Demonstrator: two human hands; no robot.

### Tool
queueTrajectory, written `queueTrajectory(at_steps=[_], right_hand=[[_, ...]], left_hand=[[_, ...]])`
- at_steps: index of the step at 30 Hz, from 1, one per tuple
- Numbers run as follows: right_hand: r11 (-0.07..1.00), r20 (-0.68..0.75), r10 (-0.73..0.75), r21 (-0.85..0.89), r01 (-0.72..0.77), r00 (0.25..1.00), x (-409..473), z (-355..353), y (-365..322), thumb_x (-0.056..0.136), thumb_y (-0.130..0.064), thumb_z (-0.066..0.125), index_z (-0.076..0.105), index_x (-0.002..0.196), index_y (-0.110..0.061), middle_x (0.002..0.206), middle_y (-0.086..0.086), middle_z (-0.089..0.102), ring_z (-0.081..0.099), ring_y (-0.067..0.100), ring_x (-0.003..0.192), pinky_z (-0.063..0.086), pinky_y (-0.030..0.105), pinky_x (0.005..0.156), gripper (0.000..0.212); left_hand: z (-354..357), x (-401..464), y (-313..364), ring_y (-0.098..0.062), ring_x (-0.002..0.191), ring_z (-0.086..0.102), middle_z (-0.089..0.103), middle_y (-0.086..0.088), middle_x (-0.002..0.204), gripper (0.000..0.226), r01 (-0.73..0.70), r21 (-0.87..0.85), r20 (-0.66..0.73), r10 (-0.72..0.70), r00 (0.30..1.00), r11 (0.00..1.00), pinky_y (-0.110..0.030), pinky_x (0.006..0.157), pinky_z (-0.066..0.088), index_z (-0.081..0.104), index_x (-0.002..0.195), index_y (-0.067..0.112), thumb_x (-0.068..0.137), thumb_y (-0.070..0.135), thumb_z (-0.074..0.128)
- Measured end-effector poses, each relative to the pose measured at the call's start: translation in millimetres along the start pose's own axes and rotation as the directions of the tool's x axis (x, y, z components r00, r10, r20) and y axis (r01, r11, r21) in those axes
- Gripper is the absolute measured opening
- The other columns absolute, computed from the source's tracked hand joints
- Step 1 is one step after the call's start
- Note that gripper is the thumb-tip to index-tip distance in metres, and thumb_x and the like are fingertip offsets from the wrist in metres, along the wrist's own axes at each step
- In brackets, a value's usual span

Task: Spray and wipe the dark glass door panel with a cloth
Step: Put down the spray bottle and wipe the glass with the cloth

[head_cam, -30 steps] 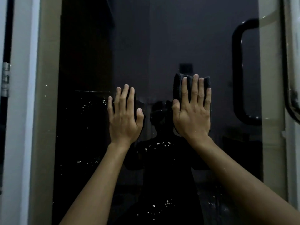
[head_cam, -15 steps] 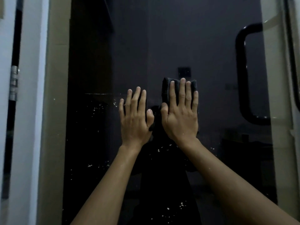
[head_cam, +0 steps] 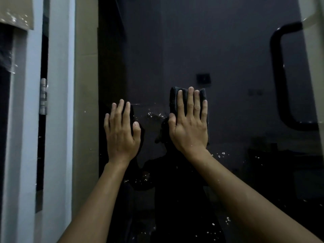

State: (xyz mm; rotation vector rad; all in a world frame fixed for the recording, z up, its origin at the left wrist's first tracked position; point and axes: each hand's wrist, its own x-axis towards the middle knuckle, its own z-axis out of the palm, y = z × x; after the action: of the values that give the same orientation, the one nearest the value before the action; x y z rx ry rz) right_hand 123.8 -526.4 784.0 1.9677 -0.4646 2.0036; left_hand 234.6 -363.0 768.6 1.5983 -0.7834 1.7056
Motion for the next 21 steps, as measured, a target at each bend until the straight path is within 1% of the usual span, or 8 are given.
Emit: queueTrajectory(at_steps=[4,8,12,14,16,19,21], right_hand=[[1.0,-0.008,-0.007,0.002,0.007,1.0,0,4,-22,0.104,-0.042,0.023,0.011,0.164,-0.011,0.171,0.018,0.003,0.001,0.031,0.159,0.005,0.052,0.128,0.069],[0.999,-0.014,-0.04,0.015,0.04,0.999,-1,10,-52,0.104,-0.041,0.025,0.012,0.163,-0.01,0.17,0.018,0.003,0.001,0.032,0.159,0.006,0.052,0.128,0.068],[0.999,-0.001,-0.041,0.011,0.041,0.999,-3,15,-77,0.104,-0.041,0.027,0.011,0.163,-0.009,0.17,0.019,0.002,0.0,0.032,0.158,0.006,0.051,0.128,0.069],[0.998,0.011,-0.059,0.019,0.058,0.998,-4,17,-90,0.105,-0.042,0.027,0.009,0.163,-0.009,0.17,0.019,0.0,-0.001,0.032,0.158,0.005,0.052,0.128,0.07],[0.997,0.012,-0.07,0.038,0.07,0.997,-6,20,-105,0.104,-0.042,0.029,0.011,0.163,-0.008,0.17,0.02,0.001,-0.001,0.033,0.158,0.005,0.052,0.128,0.07],[0.996,0.007,-0.074,0.05,0.074,0.997,-11,23,-129,0.104,-0.041,0.031,0.012,0.163,-0.007,0.17,0.02,0.004,0.0,0.033,0.158,0.006,0.052,0.128,0.071],[0.995,0.023,-0.075,0.06,0.073,0.997,-12,25,-144,0.104,-0.041,0.03,0.011,0.163,-0.007,0.17,0.02,0.003,0.0,0.033,0.158,0.005,0.052,0.128,0.071]], left_hand=[[0,-2,-4,-0.028,0.155,0.021,0.031,-0.011,0.164,0.06,-0.032,-0.019,0.027,0.032,0.999,0.999,-0.052,0.125,0.015,0.038,0.154,0.009,0.101,0.035,0.03],[-7,-1,-3,-0.026,0.155,0.021,0.031,-0.011,0.164,0.061,0.002,-0.172,0.048,0.007,0.999,0.985,-0.049,0.126,0.012,0.038,0.154,0.008,0.102,0.036,0.024],[-23,3,-22,-0.023,0.15,0.031,0.032,-0.011,0.163,0.061,-0.037,-0.25,0.052,0.051,0.997,0.968,-0.04,0.121,0.023,0.04,0.153,0.007,0.102,0.036,0.024],[-33,4,-38,-0.023,0.148,0.035,0.032,-0.012,0.163,0.06,-0.048,-0.245,0.062,0.065,0.996,0.968,-0.038,0.118,0.025,0.039,0.153,0.008,0.102,0.035,0.025],[-43,5,-57,-0.024,0.148,0.033,0.033,-0.012,0.163,0.06,-0.056,-0.198,0.07,0.071,0.995,0.979,-0.041,0.119,0.025,0.038,0.154,0.008,0.102,0.035,0.025],[-53,2,-85,-0.026,0.153,0.025,0.031,-0.013,0.163,0.062,-0.044,-0.099,0.081,0.052,0.995,0.994,-0.049,0.124,0.02,0.035,0.155,0.008,0.103,0.038,0.023],[-56,1,-99,-0.026,0.155,0.018,0.026,-0.013,0.166,0.064,-0.02,-0.092,0.117,0.031,0.993,0.996,-0.049,0.126,0.015,0.03,0.158,0.009,0.103,0.042,0.021]])
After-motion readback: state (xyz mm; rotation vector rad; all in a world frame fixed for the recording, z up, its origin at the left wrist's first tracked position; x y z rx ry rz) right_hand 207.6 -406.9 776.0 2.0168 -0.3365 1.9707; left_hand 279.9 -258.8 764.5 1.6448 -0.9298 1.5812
